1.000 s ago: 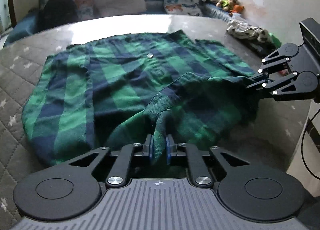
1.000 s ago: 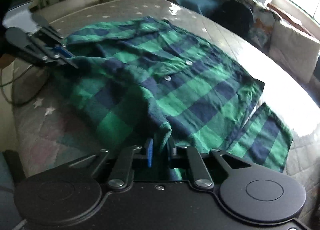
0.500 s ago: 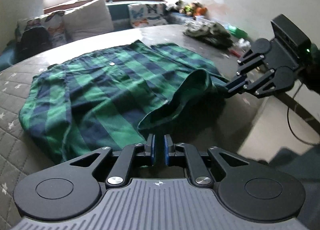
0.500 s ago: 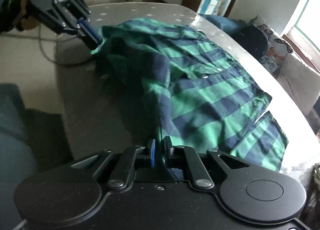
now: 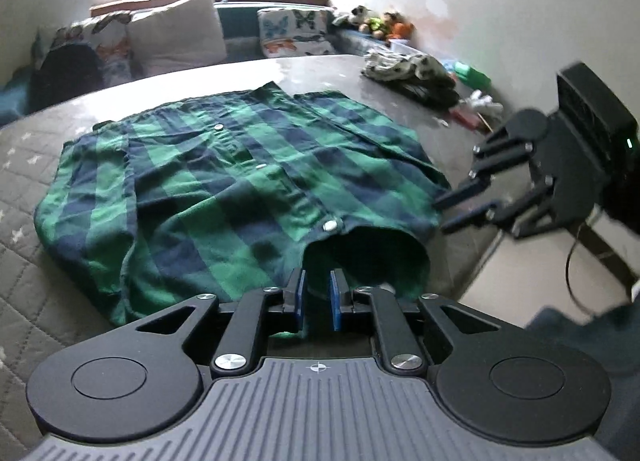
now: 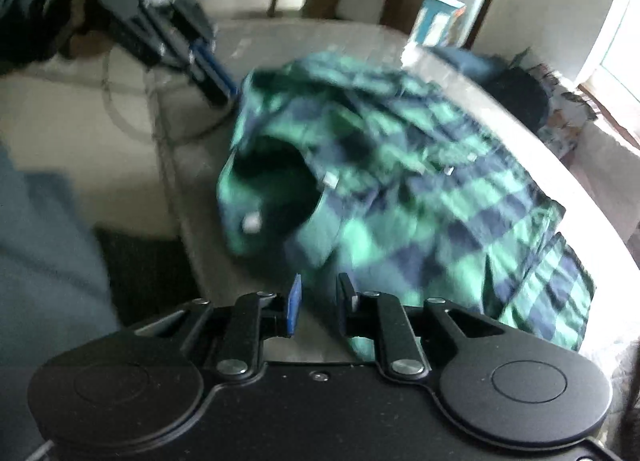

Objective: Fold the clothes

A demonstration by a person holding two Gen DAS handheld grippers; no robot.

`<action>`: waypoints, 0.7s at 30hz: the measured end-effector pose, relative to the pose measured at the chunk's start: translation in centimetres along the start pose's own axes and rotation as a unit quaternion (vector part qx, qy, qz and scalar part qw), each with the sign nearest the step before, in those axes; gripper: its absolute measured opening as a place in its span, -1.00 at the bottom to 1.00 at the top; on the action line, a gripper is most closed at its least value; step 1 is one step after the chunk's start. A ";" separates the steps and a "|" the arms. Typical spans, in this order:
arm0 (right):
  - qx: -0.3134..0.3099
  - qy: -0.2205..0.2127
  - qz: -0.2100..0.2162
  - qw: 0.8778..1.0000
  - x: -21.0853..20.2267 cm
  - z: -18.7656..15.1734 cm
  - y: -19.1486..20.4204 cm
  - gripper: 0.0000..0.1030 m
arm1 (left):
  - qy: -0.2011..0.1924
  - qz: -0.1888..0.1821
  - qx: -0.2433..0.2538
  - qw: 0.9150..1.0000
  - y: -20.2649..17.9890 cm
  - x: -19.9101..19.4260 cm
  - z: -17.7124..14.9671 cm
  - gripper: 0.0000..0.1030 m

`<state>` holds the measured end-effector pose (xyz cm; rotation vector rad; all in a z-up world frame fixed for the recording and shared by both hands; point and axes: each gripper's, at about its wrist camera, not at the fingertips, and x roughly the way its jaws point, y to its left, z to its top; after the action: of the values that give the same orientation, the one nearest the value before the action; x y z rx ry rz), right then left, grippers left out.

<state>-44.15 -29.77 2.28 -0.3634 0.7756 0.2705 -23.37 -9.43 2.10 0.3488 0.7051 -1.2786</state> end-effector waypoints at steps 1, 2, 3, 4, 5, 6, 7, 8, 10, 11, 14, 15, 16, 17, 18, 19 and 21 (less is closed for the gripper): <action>0.008 -0.004 -0.002 1.000 0.5 0.2 0.0 -0.63 | -0.001 0.003 -0.003 1.000 0.0 0.4 0.3 -0.76; 0.018 -0.009 -0.005 1.000 1.1 0.5 -0.1 -0.63 | -0.001 0.007 -0.007 1.000 -0.1 0.9 0.5 -0.76; 0.027 -0.011 -0.006 1.000 1.5 0.6 -0.3 -0.63 | -0.001 0.007 -0.015 1.000 0.0 1.5 0.8 -0.76; 0.035 -0.012 -0.007 0.999 1.9 0.7 -0.4 -0.63 | -0.002 0.008 -0.024 1.000 0.1 2.1 1.0 -0.76; 0.044 -0.012 -0.007 0.999 2.2 0.7 -0.5 -0.63 | 0.000 0.007 -0.028 1.000 0.2 2.3 1.0 -0.76; 0.051 -0.013 -0.002 0.999 2.5 0.7 -0.6 -0.63 | 0.003 0.001 -0.034 0.999 0.3 2.9 1.1 -0.76; 0.055 -0.013 0.001 0.998 2.7 0.6 -0.6 -0.63 | 0.006 -0.004 -0.040 0.999 0.5 3.4 1.2 -0.76; 0.058 -0.013 0.005 0.998 2.9 0.5 -0.5 -0.63 | 0.008 -0.007 -0.041 0.999 0.4 3.6 1.1 -0.76; 0.056 -0.006 0.017 0.998 3.4 0.3 0.0 -0.63 | 0.021 -0.022 -0.040 0.999 0.2 4.2 1.0 -0.76; 0.055 -0.002 0.023 0.998 3.5 0.2 0.2 -0.63 | 0.028 -0.029 -0.040 0.998 0.1 4.5 0.9 -0.76; 0.051 0.006 0.037 0.998 4.0 0.0 0.8 -0.63 | 0.051 -0.040 -0.030 0.997 -0.5 5.2 0.3 -0.76; 0.051 0.008 0.041 0.998 4.1 -0.1 1.0 -0.63 | 0.061 -0.043 -0.029 0.997 -0.6 5.4 0.0 -0.76; 0.051 0.008 0.042 0.998 4.1 -0.1 1.0 -0.63 | 0.068 -0.045 -0.028 0.996 -0.7 5.5 -0.2 -0.76; 0.050 0.008 0.042 0.998 4.1 0.0 1.0 -0.63 | 0.070 -0.042 -0.028 0.996 -0.7 5.5 -0.4 -0.76; 0.050 0.007 0.042 0.998 4.1 0.1 1.0 -0.63 | 0.066 -0.037 -0.026 0.997 -0.7 5.2 -0.3 -0.76; 0.049 0.006 0.042 0.998 4.0 0.1 1.0 -0.63 | 0.062 -0.032 -0.025 0.997 -0.7 5.0 -0.3 -0.71; 0.057 0.000 0.038 0.998 3.6 0.4 0.7 -0.63 | 0.050 -0.023 -0.030 0.998 -0.5 4.4 0.0 -0.55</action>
<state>-41.70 -28.59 -0.24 -0.2267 0.8021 0.2969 -23.28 -12.89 -0.69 0.3496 0.8388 -1.2871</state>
